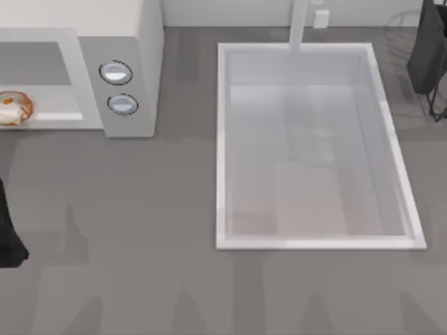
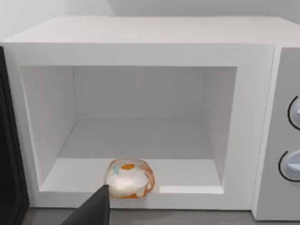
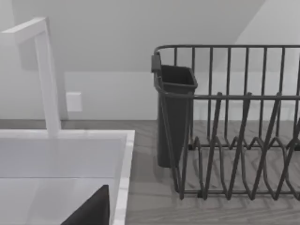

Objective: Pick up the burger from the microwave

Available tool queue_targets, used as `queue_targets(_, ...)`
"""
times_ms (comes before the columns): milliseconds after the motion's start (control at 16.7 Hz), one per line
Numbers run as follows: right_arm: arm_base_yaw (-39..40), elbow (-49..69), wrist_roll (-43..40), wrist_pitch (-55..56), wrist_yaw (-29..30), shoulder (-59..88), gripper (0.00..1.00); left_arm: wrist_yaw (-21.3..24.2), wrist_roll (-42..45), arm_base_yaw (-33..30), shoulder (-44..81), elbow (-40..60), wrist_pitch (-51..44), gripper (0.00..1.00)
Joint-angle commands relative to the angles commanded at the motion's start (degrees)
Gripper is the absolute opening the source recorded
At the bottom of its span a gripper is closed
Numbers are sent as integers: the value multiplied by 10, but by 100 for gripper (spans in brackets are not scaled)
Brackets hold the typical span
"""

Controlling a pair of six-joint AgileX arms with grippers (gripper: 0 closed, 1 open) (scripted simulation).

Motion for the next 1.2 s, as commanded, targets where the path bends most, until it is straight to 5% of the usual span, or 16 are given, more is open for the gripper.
queue_targets(780,0,0,0,0,0,0,100,2,1,1,17,7,11,100)
queue_targets(1200,0,0,0,0,0,0,100,24,9,20,263,102,150,100)
